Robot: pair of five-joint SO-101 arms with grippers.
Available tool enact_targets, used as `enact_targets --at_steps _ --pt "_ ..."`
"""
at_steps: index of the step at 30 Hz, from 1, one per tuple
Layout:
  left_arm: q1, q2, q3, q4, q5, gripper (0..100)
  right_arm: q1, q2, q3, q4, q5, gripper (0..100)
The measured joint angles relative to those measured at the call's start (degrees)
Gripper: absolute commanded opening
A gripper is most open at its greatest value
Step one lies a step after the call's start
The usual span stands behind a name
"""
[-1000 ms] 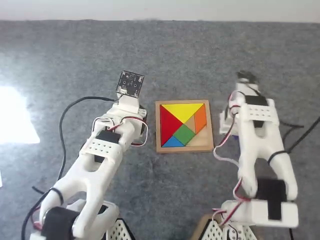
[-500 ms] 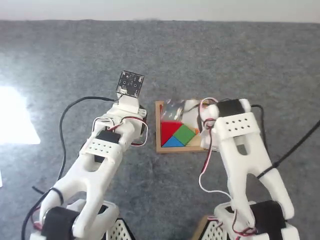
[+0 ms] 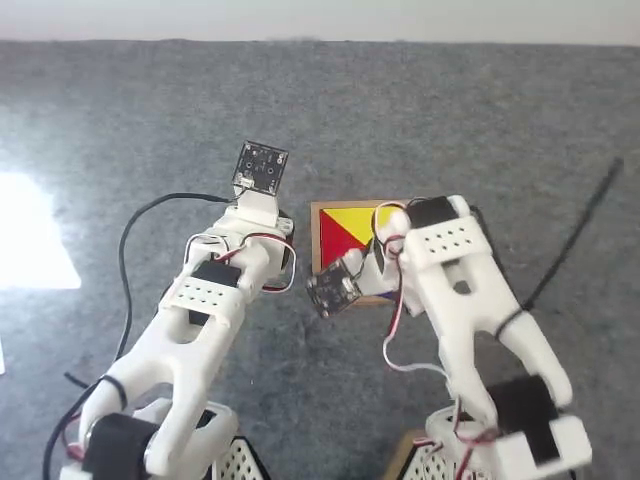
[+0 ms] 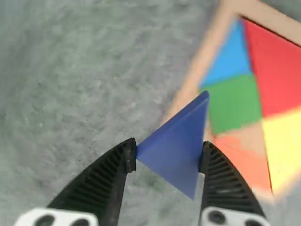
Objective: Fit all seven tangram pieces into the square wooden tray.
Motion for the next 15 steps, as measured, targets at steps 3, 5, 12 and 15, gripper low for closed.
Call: enact_targets --at_steps 3,5,12,15 --pt "0.0 0.0 0.0 0.0 0.0 2 2.37 4.92 -1.49 -2.11 5.01 18.0" --pt "0.0 0.0 0.0 0.0 0.0 2 4.4 7.21 -2.64 -3.78 8.09 18.0" --pt "2.11 0.0 0.0 0.0 0.0 2 6.24 11.43 -4.31 -4.31 11.43 18.3" --pt "3.6 0.0 0.0 0.0 0.0 2 6.24 11.96 -4.4 -4.84 13.1 18.3"
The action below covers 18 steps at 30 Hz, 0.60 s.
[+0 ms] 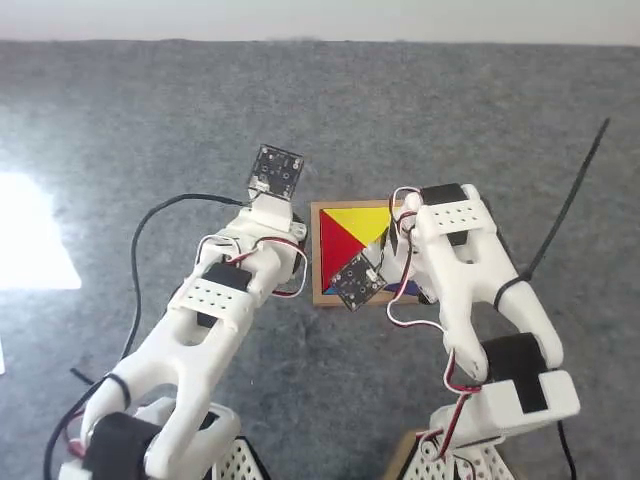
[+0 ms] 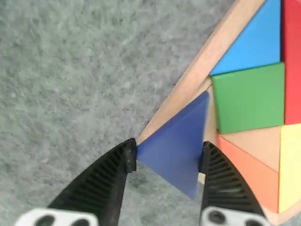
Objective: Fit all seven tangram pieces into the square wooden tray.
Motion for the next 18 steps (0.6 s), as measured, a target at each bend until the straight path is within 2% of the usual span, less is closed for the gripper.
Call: enact_targets --at_steps 5,18 --pt "0.18 0.0 0.0 0.0 0.0 2 -0.09 0.09 0.0 -0.09 7.47 18.4" --pt "0.18 0.0 0.0 0.0 0.0 2 -0.09 0.09 0.0 -4.13 12.75 19.3"
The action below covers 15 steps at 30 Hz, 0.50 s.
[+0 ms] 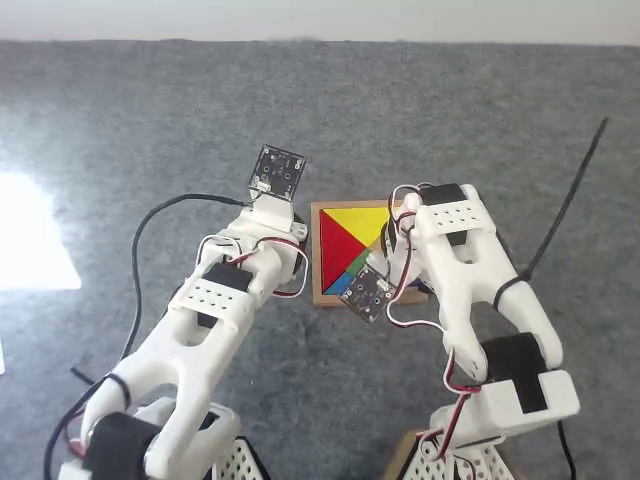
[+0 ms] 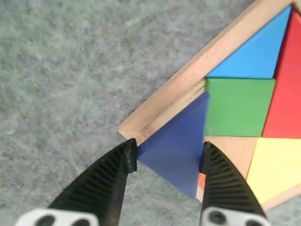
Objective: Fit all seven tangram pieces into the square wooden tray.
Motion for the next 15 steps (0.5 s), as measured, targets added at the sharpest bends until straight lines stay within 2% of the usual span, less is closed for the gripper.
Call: enact_targets --at_steps 6,15 --pt "0.0 0.0 0.0 0.0 0.0 2 0.0 0.18 0.0 0.0 0.26 34.7" --pt "0.0 0.0 0.0 0.0 0.0 2 0.0 0.18 0.0 -0.26 -0.44 32.9"
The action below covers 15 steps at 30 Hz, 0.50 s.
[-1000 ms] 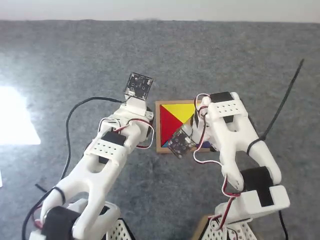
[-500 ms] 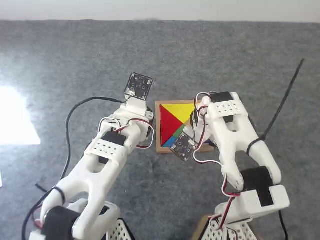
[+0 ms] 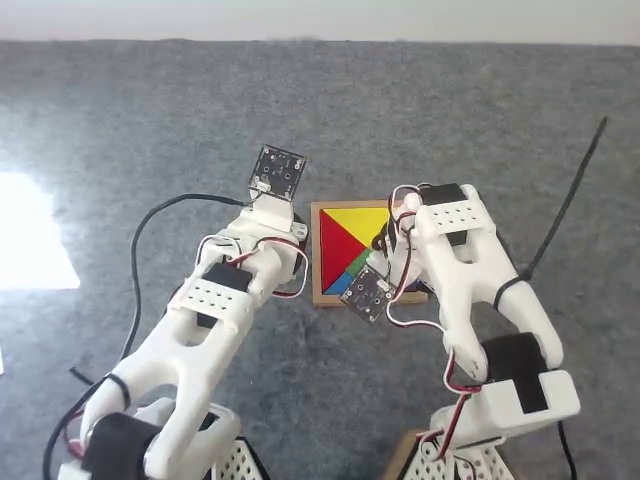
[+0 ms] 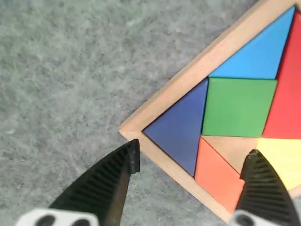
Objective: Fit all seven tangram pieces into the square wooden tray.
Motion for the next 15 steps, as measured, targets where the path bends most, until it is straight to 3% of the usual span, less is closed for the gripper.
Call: enact_targets --at_steps 3,7,15 --pt "0.0 0.0 0.0 0.0 0.0 2 0.0 0.0 0.0 -2.81 -5.71 32.9" --pt "0.0 0.0 0.0 0.0 0.0 2 0.0 -1.23 -0.35 -4.84 -19.43 32.3" --pt "0.0 0.0 0.0 0.0 -0.18 1 0.0 -17.14 -0.35 -0.97 -50.02 12.8"
